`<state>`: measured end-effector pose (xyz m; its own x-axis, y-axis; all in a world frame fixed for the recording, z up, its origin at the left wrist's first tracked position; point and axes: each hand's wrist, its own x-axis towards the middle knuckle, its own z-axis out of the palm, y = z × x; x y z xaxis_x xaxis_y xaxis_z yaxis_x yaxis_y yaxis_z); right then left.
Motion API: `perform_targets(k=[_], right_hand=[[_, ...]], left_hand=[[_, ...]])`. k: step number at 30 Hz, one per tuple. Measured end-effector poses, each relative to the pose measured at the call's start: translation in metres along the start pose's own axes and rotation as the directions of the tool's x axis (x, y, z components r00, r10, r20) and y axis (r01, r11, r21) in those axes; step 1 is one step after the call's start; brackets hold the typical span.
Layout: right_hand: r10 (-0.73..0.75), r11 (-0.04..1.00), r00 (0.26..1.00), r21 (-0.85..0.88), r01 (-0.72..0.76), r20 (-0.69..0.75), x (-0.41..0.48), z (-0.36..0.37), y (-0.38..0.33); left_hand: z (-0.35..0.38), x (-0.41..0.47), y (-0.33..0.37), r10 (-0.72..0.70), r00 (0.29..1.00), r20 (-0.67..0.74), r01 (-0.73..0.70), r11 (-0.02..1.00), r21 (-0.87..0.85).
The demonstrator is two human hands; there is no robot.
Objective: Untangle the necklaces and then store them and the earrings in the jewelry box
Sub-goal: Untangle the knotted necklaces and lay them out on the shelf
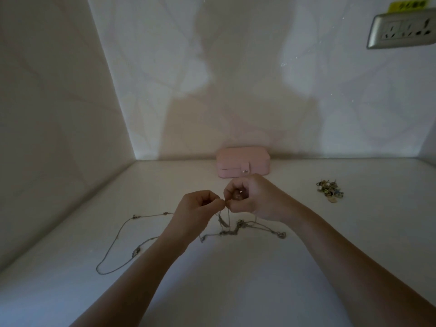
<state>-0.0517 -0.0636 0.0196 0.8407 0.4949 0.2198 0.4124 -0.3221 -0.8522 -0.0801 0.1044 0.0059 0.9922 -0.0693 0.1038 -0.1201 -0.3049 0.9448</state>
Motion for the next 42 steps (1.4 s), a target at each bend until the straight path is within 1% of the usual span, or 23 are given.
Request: perform_targets(k=[2,6,10,14,18,21,24,26,28,30,32,34,35,37,39,42], right_hand=[[-0.010,1.000,1.000,0.027,0.011,-0.011,0.000,-0.001,0.001],[0.004,0.988,0.999,0.152,0.002,-0.034,0.000,-0.002,0.000],[-0.006,0.987,0.998,0.160,0.016,-0.063,0.003,0.003,0.001],[-0.056,0.991,0.984,0.113,0.076,-0.167,0.006,0.011,0.004],[-0.087,0.978,0.966,0.163,0.130,-0.245,0.008,0.013,0.004],[-0.062,0.945,0.979,0.304,0.120,-0.193,0.008,0.011,0.000],[-0.003,0.868,0.998,0.496,0.034,-0.064,0.007,0.009,-0.003],[0.017,0.843,1.000,0.538,-0.023,0.016,0.006,0.007,-0.003],[0.012,0.856,0.998,0.516,-0.039,0.056,0.004,0.007,-0.004],[-0.007,0.894,0.999,0.448,-0.012,0.042,0.004,0.009,-0.004],[-0.032,0.954,0.999,0.297,0.033,-0.008,0.003,0.013,-0.004],[-0.075,0.984,0.996,0.158,0.083,-0.057,0.003,0.018,-0.002],[-0.102,0.984,0.992,0.138,0.111,-0.070,0.004,0.019,-0.002],[-0.128,0.973,0.988,0.183,0.142,-0.085,0.005,0.018,-0.004],[-0.113,0.954,0.990,0.268,0.132,-0.087,0.004,0.014,-0.005],[-0.101,0.958,0.993,0.263,0.114,-0.063,0.003,0.009,-0.004]], left_hand=[[-0.001,0.001,-0.001,0.034,0.999,-0.035,-0.033,0.999,0.021],[-0.007,0.001,0.000,0.102,0.993,-0.065,-0.103,0.994,-0.019],[-0.007,0.000,-0.001,0.117,0.990,-0.084,-0.123,0.990,-0.062],[-0.005,0.002,-0.002,0.094,0.989,-0.110,-0.101,0.993,-0.063],[-0.005,0.003,-0.002,0.061,0.992,-0.110,-0.067,0.996,-0.055],[-0.004,0.003,-0.001,0.051,0.994,-0.096,-0.058,0.996,-0.070],[-0.004,0.002,0.002,0.063,0.995,-0.072,-0.070,0.994,-0.087],[-0.007,0.002,0.003,0.068,0.996,-0.059,-0.072,0.995,-0.070],[-0.011,0.002,0.004,0.030,1.000,0.000,-0.029,0.999,-0.025],[-0.015,0.002,0.006,-0.021,0.990,0.140,0.020,1.000,0.009],[-0.018,0.001,0.008,-0.045,0.962,0.271,0.048,0.999,-0.004],[-0.022,0.001,0.009,-0.049,0.947,0.319,0.058,0.998,-0.019],[-0.023,0.001,0.009,-0.049,0.945,0.323,0.058,0.998,-0.018],[-0.026,0.000,0.010,-0.045,0.953,0.301,0.049,0.999,-0.006],[-0.025,-0.001,0.009,-0.027,0.969,0.247,0.032,0.999,-0.015],[-0.023,-0.001,0.010,0.022,0.987,0.160,-0.013,0.998,-0.055]])
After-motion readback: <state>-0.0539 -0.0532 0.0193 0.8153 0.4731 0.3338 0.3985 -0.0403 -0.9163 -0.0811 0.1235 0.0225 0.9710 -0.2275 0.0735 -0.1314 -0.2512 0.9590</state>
